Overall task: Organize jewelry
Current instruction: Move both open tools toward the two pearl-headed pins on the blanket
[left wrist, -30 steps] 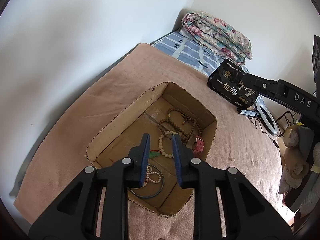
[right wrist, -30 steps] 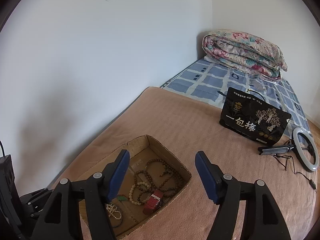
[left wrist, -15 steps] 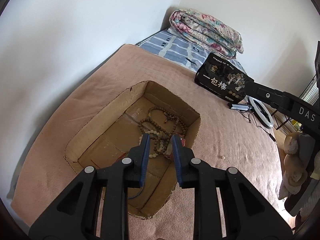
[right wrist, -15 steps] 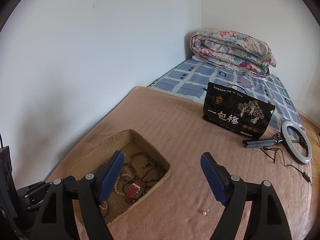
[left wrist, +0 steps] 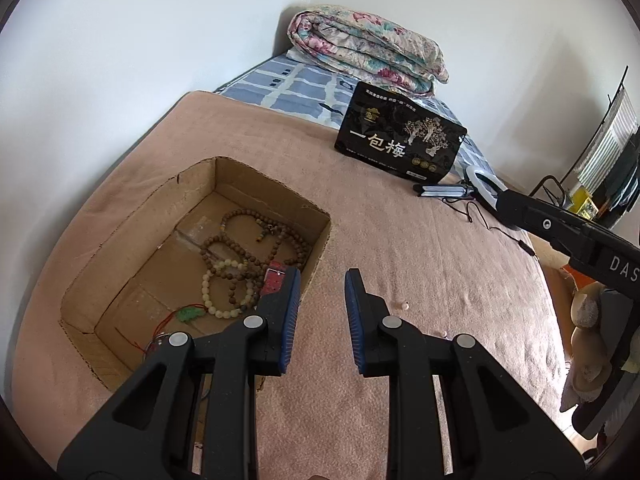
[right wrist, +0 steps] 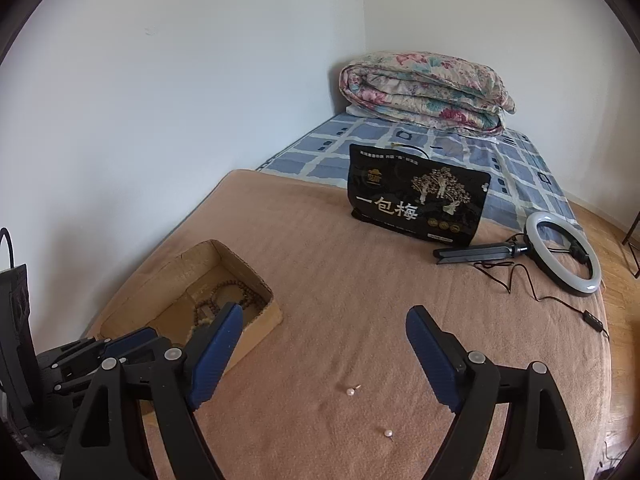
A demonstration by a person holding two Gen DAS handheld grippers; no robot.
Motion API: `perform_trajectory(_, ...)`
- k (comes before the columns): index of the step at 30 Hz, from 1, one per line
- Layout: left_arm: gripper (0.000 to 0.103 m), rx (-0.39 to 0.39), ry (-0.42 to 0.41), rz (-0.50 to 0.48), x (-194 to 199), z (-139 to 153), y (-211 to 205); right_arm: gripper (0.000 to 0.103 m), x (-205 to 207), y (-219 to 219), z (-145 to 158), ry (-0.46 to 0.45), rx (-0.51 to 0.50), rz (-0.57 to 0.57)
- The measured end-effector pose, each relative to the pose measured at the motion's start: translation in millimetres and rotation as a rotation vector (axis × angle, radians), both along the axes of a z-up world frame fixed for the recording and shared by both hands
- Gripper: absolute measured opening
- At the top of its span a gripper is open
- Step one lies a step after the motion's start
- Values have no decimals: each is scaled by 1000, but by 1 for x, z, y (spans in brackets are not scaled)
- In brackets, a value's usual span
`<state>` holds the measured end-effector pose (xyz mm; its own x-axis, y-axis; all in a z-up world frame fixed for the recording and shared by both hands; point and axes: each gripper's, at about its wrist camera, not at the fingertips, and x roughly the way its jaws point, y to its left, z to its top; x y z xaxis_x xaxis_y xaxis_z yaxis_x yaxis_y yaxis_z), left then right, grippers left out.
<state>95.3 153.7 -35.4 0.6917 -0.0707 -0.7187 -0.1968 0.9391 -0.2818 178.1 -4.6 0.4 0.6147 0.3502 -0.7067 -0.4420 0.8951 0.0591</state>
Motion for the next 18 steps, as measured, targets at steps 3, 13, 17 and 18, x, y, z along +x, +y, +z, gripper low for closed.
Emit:
perform_trajectory(3,22,7,16,-33,7,-5,-14,86,-2,-17,-6,6,-5,-19)
perform_trajectory(13,22,-2,59,-105,27,-25,-49,85,-11,-75,-44,34,-16,-99)
perform_trajectory(17,22,6,76,-136,35,-33,-64,85,-13,-92,-66,76,-8,-111)
perform_trajectory(18,22,7,80,-145,38,-35,-67,84,-14,-95,-71,84,-5,-111)
